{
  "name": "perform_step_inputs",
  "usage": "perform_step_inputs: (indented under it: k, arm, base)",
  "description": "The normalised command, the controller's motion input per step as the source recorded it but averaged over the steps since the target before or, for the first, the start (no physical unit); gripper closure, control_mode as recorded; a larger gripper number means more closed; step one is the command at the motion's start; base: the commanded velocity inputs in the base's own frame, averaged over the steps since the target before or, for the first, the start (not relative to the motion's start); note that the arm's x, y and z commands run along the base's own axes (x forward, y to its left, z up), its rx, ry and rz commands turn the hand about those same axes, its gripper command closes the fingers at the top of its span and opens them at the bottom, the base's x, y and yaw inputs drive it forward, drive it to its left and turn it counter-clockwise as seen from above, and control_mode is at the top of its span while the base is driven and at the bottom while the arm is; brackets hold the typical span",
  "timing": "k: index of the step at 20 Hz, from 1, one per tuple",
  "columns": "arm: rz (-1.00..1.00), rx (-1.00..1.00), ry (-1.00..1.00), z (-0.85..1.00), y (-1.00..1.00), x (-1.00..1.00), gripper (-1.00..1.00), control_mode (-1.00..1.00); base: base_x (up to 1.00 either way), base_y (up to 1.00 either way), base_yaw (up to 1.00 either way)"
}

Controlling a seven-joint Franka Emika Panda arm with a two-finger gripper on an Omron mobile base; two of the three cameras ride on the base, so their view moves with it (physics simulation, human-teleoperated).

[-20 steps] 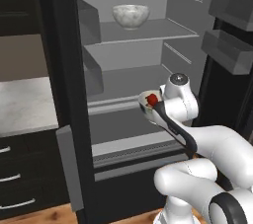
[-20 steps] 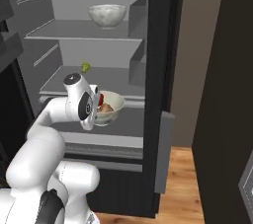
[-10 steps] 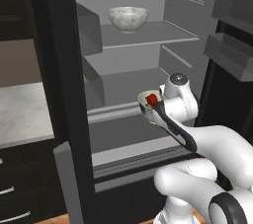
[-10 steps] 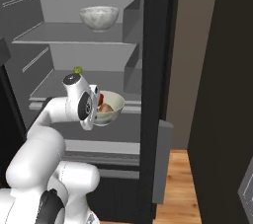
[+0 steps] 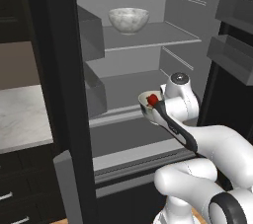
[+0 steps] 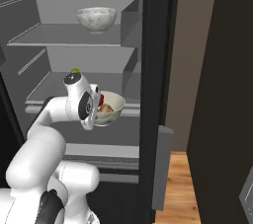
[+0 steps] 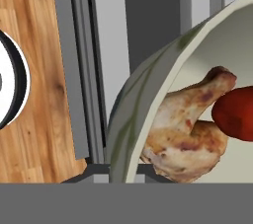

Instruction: Pick the chicken drumstick and bell pepper from their plates and place them in the bowl. Then put the bowl in the fridge.

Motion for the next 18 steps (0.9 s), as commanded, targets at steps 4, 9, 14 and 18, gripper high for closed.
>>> perform_step_inputs:
  k: [4,9,14,18]
  arm:
    - [0.00,0.00,0.00,0.00,0.00,0.00,1.00,1.00]
    - [0.00,0.00,0.00,0.00,0.00,0.00,1.00,1.00]
    - [0.00,0.00,0.00,0.00,0.00,0.00,1.00,1.00]
    - [0.00,0.00,0.00,0.00,0.00,0.00,1.00,-1.00]
  base:
    - [0.00,0.00,0.00]
    - [0.00,0.00,0.00]
    - [0.00,0.00,0.00]
    - [0.00,0.00,0.00]
